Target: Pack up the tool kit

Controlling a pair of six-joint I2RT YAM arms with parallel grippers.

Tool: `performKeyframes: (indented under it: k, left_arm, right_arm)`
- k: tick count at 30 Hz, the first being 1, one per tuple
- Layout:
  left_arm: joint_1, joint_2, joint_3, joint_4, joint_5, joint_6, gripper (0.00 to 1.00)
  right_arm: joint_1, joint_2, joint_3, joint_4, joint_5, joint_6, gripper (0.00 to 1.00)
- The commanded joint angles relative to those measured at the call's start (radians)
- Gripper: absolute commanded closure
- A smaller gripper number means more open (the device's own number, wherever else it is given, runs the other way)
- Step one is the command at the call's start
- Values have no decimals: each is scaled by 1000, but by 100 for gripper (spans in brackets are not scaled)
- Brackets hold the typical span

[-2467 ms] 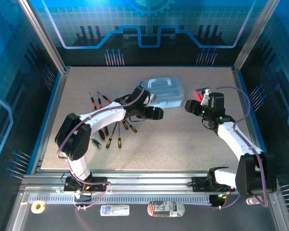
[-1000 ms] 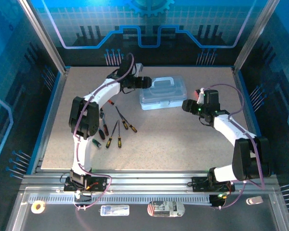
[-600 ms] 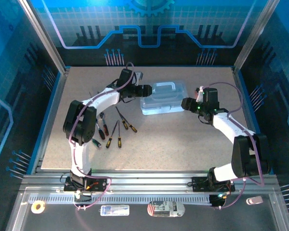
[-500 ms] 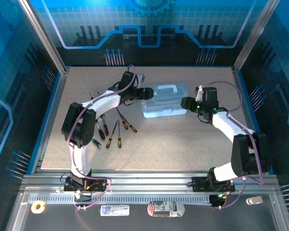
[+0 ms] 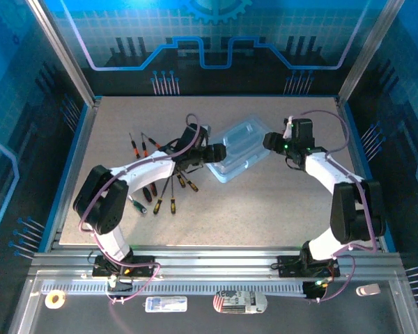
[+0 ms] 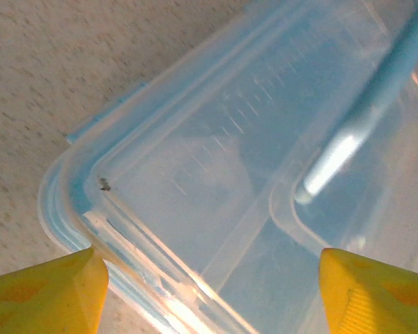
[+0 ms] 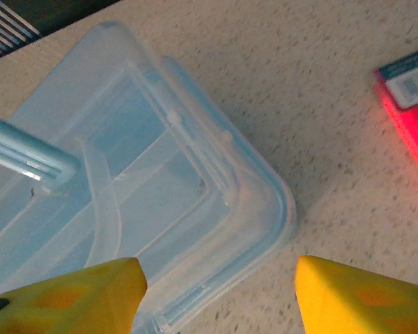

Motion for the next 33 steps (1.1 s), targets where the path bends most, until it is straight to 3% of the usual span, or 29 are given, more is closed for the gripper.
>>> performKeyframes:
  k: [1, 8, 15, 18, 22, 26, 33]
  left_arm:
    - [-126, 0, -1, -126, 161, 28, 22]
    - [-202, -60, 16, -208, 147, 33, 20]
    - [-205, -162, 36, -306, 135, 70, 16]
    - [-198, -232, 79, -361, 63, 114, 13]
    - [-109, -241, 164, -444, -43, 152, 12]
    - [-1, -158, 266, -510, -61, 153, 14]
    - [57, 50, 480, -578, -123, 193, 16]
  right_arm:
    - [28, 79, 38, -27, -66, 0, 37]
    - [39, 155, 117, -53, -85, -5, 37]
    - [46, 169, 147, -77, -89, -22, 37]
    - [45, 141, 138, -84, -81, -27, 37]
    - [46, 99, 114, -94, -72, -30, 37]
    - [46, 55, 73, -101, -74, -26, 37]
    - [45, -17, -26, -79, -113, 13, 37]
